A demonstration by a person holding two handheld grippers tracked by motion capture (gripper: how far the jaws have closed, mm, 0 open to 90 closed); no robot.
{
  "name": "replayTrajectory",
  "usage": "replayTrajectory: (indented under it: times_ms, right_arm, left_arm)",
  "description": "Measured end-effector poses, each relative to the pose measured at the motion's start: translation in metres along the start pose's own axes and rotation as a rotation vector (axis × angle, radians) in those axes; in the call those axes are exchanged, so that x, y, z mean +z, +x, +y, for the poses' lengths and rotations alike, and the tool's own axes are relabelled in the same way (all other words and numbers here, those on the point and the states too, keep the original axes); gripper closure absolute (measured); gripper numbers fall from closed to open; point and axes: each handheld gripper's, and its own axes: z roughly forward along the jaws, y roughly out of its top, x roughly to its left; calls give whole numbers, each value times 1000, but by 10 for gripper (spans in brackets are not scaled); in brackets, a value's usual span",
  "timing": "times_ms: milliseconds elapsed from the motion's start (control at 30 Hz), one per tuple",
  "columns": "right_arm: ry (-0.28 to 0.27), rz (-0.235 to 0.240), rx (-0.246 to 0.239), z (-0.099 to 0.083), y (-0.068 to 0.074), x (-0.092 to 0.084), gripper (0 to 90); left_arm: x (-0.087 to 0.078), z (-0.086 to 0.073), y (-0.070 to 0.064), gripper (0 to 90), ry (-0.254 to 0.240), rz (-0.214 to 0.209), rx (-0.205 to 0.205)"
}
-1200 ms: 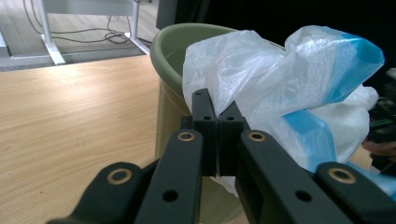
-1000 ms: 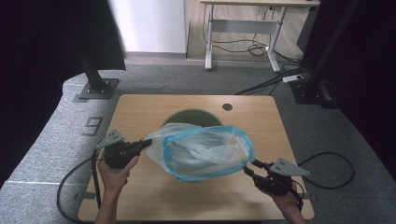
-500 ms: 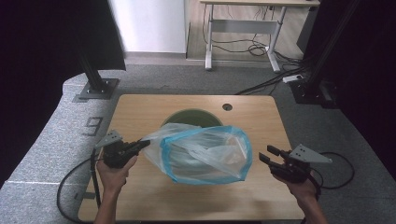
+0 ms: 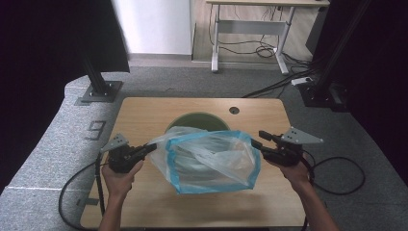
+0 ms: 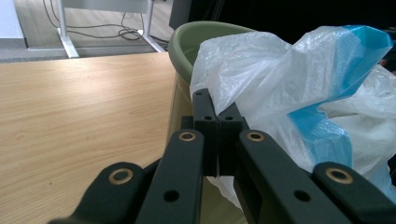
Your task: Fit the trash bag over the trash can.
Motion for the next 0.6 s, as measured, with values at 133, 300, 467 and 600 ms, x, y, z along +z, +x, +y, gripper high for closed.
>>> replayTrajectory:
  times_ms: [133, 300, 467, 600]
  right_arm:
    - [21, 24, -8, 4, 1, 18, 505]
    - [43, 48, 2, 3, -2, 32, 492]
    - [43, 78, 50, -4, -9, 39, 484]
    - [50, 114, 50, -8, -10, 41, 563]
  left_arm:
    - [1, 0, 1, 897, 1, 3, -5]
    - [4, -1, 1, 897, 1, -4, -8]
    - [4, -2, 1, 897, 1, -10, -13]
    - [5, -3, 2, 897, 1, -10, -18]
